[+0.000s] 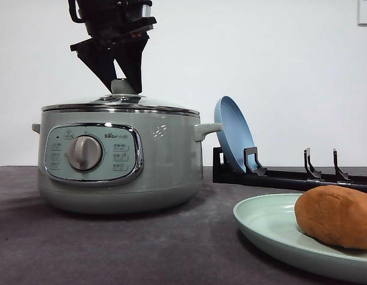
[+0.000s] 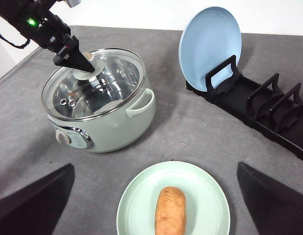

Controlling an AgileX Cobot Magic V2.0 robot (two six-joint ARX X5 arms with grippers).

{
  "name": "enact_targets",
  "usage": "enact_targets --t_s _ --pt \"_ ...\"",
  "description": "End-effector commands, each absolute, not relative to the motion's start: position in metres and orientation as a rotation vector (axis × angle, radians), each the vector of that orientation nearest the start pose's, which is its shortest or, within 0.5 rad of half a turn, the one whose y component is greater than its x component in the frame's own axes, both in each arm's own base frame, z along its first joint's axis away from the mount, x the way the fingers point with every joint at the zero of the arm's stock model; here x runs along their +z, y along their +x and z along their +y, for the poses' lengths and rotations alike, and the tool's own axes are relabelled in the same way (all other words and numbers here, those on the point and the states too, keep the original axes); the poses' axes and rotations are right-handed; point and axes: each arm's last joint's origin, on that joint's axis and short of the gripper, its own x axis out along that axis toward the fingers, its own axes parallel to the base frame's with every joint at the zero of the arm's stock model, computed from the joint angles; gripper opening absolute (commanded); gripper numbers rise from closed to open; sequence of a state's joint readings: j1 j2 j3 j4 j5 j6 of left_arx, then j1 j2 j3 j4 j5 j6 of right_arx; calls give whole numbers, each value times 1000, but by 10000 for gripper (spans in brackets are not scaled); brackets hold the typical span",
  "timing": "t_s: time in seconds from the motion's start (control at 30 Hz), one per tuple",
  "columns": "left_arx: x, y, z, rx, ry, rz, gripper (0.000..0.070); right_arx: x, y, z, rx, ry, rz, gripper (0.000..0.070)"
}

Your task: Transfer potato from steamer to green plate

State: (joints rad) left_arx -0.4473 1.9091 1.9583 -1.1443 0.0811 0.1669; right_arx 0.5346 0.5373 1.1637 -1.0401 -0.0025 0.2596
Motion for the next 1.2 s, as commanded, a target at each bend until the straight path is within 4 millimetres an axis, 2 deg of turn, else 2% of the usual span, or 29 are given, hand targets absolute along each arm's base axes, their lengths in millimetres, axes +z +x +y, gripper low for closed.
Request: enact_targets --t_s 0.0,0.13,0.17,0.2,0.37,0.43,0.47,0.6,0.73,1.17 --pt "331 360 -178 -601 331 1064 18 397 37 22 477 147 448 683" --pt "332 360 -179 -619 314 1065 41 397 37 22 477 147 449 684" --pt "332 360 -179 -616 308 1065 78 397 37 22 477 147 449 683" --pt "332 361 -178 -611 300 1065 131 397 37 22 477 147 449 683" --pt "336 360 -176 -601 285 1055 518 397 37 22 477 147 449 683" --pt "339 359 -175 -597 279 1049 616 397 37 22 477 147 449 684" --pt "342 358 -173 -594 274 1042 640 397 37 22 477 147 449 684" --pt "358 349 -168 -591 264 1001 646 397 37 22 477 146 449 683" --pt "381 331 -158 -584 248 963 646 397 37 22 478 147 449 684" --pt "454 241 -123 -646 188 839 635 396 37 22 481 126 459 684"
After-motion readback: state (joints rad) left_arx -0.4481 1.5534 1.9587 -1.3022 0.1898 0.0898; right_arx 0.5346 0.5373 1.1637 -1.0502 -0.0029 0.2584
